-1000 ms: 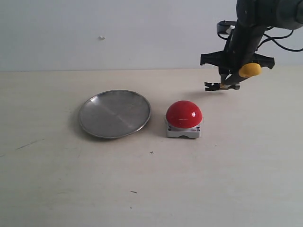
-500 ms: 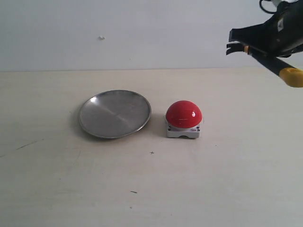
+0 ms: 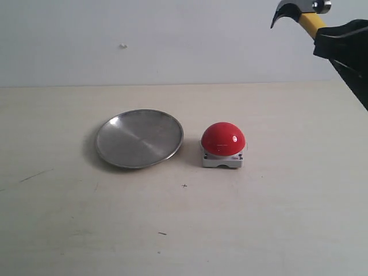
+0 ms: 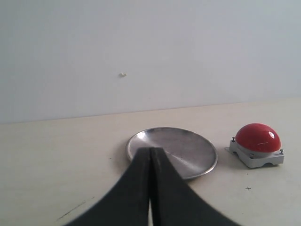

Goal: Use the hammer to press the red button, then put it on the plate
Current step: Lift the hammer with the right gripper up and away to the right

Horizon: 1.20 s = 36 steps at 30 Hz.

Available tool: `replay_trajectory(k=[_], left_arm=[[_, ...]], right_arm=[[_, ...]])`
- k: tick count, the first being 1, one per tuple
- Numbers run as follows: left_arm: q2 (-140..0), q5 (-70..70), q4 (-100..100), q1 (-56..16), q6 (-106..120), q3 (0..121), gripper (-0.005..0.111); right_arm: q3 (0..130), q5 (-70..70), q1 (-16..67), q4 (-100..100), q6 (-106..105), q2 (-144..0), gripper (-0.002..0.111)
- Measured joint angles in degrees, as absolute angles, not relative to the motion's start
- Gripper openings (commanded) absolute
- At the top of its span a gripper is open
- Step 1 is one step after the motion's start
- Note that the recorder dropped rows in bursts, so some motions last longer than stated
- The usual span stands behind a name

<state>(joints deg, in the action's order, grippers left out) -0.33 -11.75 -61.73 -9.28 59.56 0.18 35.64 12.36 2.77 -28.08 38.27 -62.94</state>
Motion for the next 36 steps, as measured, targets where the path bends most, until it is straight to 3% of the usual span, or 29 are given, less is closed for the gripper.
replay_trajectory(k=[7,14,24,30,36], left_arm=[[-0.3,-11.7,-61.7,-9.3,59.6,0.2,0.000],[-0.3,-11.7,-61.7,-9.3,59.6,0.2,0.000],[-0.3,-11.5,-63.5,-9.3,59.4,0.2,0.000],[-0.3,-13.6,-83.4,-9.3,59.2,0.2,0.000],[-0.3,-26.5,-97.7,-9.3,68.8,1.0,0.003]], right_arm=[[27.2,16.8,2.8,-5.6,19.4,-56.2,0.000],[20.8,21.8,2.8,4.4,9.4,-54.5,0.000],[14.4,30.1,2.8,2.1,9.7,-54.5,0.000],[14.3,35.1,2.8,-7.3,18.1,-54.5,0.000],[14.3,37.8,2.8,-10.8,26.3,-54.5,0.000]])
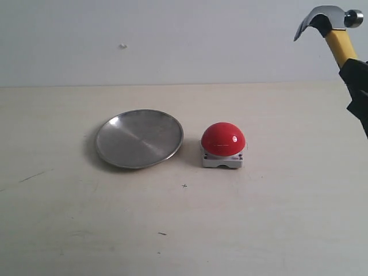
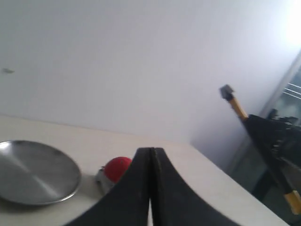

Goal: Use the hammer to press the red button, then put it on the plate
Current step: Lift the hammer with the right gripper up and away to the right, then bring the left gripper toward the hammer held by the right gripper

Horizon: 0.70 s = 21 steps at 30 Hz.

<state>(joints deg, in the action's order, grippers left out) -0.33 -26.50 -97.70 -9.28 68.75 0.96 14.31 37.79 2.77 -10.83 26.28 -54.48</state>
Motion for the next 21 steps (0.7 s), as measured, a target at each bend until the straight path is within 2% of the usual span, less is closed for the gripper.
replay_trajectory(k=[5,10,14,21], left_arm=[[-3.3,-32.2,-99.4,-9.3,68.7,4.5,0.014],[-13.4,-34.1,-99.4,-9.3,68.8,7.8,0.030],[-23.2,-37.4,-99.4,-9.3,71.0,12.6,0.041],[-47.2,-49.3,-99.4,-9.5,74.2,23.4,0.045]], right_arm=[[14.3,38.9,2.8,-13.0,29.6,-54.5,0.000],[17.6,38.2,2.8,-13.4,27.6,-54.5,0.000],[24.6,31.7,2.8,-12.9,25.2,-54.6,0.000],[31.2,22.3,5.2,-8.9,24.0,-59.0,0.000]])
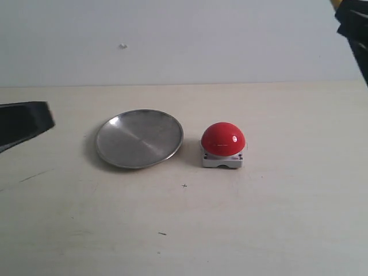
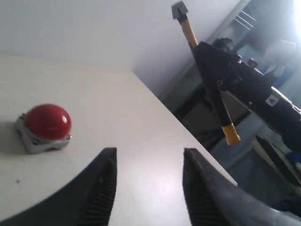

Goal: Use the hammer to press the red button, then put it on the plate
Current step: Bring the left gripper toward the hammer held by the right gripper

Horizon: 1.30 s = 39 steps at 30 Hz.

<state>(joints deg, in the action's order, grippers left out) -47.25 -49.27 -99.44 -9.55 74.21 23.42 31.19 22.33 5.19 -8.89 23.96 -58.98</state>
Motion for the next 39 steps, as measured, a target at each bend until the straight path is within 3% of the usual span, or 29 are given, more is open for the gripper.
replay_trajectory(k=[4,7,12,15,21,39], left_arm=[[-62.6,-53.3,-99.4,-13.7,77.5,28.3,0.045],[-76.5,-54.0,-99.4,-21.2,81.0,34.0,0.045],[-88.0,-54.4,-99.4,-30.9,83.1,44.5,0.045],[-91.2,-53.6,-99.3,-35.1,84.5,50.9,0.045],[-92.0,-45.3,-99.3,-35.6,86.0,56.8,0.045],[-98.9,-43.3,-99.3,-39.2,81.2,66.2,0.045]], right_arm=[[31.2,22.8,11.5,-0.9,16.4,-61.3,0.000],[31.2,27.8,19.8,15.6,-0.5,-64.7,0.000],[31.2,41.6,29.3,34.2,-19.0,-72.4,0.000],[31.2,48.9,31.1,41.3,-19.5,-76.9,0.000],[31.2,51.7,31.2,42.8,-7.2,-78.1,0.000],[33.6,56.8,31.2,39.4,0.0,-82.9,0.000]])
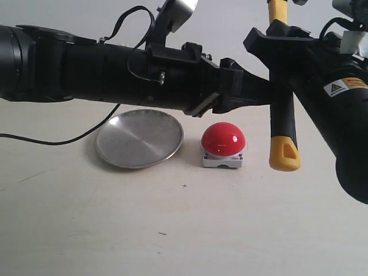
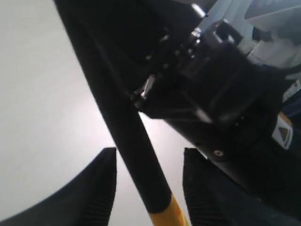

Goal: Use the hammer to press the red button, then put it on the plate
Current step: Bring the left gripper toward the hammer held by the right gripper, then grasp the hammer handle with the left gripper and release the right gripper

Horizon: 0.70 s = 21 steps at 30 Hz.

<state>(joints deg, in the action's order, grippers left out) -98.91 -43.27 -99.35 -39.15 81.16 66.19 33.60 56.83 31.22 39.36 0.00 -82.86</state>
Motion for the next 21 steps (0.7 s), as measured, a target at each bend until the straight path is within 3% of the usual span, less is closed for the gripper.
replay_trajectory(k=[8,15,21], left_arm=[[-99.5,-38.1,-99.3,-39.2,80.8,66.4,0.046],[-100.1,-37.7,-99.3,-39.2,80.7,66.4,0.058],[-100.2,-38.0,-99.3,-39.2,79.0,67.2,0.060]], right_arm=[[35.5,56.4,31.2,35.8,4.3,-84.9,0.000],[35.6,56.0,31.2,33.9,6.2,-85.3,0.000],[35.6,55.9,31.2,33.8,6.4,-85.5,0.000]])
